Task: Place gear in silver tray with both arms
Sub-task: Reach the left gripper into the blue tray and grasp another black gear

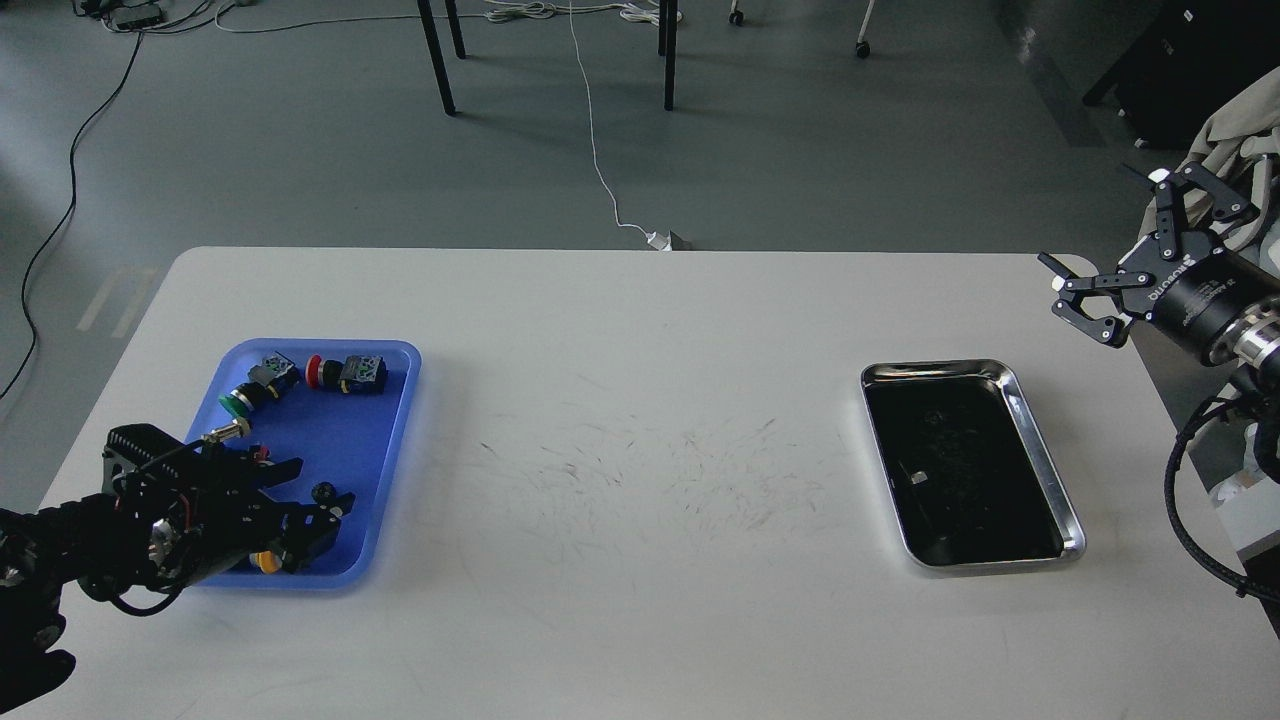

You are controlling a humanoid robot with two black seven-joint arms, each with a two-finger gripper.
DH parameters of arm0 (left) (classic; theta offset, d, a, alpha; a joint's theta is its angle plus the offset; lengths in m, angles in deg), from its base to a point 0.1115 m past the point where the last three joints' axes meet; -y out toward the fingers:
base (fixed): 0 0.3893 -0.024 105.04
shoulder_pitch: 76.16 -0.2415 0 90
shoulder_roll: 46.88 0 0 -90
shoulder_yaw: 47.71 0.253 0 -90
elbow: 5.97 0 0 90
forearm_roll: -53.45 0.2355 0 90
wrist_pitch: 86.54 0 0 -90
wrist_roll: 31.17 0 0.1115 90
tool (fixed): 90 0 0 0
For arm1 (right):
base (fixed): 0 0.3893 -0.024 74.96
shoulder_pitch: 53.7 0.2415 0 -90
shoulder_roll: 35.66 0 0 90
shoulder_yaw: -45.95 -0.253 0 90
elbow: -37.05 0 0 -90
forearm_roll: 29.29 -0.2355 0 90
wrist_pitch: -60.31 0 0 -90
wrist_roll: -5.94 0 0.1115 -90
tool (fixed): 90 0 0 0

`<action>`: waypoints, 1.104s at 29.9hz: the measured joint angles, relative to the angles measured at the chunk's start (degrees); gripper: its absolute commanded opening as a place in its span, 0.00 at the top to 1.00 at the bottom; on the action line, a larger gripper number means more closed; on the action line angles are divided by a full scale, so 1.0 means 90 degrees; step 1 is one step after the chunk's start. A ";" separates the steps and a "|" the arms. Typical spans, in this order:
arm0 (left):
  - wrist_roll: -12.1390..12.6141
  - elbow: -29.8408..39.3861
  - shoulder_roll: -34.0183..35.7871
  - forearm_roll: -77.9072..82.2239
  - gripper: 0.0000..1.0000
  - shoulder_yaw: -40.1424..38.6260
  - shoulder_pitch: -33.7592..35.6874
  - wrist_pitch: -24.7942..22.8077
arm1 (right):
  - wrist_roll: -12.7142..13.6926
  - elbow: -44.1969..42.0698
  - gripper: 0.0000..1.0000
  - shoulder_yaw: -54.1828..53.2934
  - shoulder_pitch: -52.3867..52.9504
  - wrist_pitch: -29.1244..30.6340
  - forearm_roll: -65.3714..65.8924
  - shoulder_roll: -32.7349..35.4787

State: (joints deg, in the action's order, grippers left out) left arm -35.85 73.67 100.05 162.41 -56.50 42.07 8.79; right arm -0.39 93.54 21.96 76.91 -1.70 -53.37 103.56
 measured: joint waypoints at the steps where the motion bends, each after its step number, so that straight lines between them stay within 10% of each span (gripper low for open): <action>1: -0.0013 -0.0024 -0.0025 0.0000 0.35 0.0000 -0.0001 -0.0004 | 0.0000 0.0004 0.01 0.0000 0.0000 0.0000 0.0000 0.0000; 22: -0.0059 -0.0340 -0.0164 -0.0016 0.90 -0.0001 -0.0099 -0.0111 | 0.0000 -0.0005 0.01 -0.0029 0.0000 0.0000 0.0000 0.0000; 33: -0.0066 -0.0170 -0.0036 -0.0084 0.92 -0.0111 0.0077 -0.0133 | 0.0000 -0.0002 0.01 -0.0030 0.0010 0.0000 0.0000 0.0011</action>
State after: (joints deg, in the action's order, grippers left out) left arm -36.45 72.14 99.73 161.65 -57.49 42.76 7.59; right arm -0.39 93.52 21.69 76.99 -1.70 -53.37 103.65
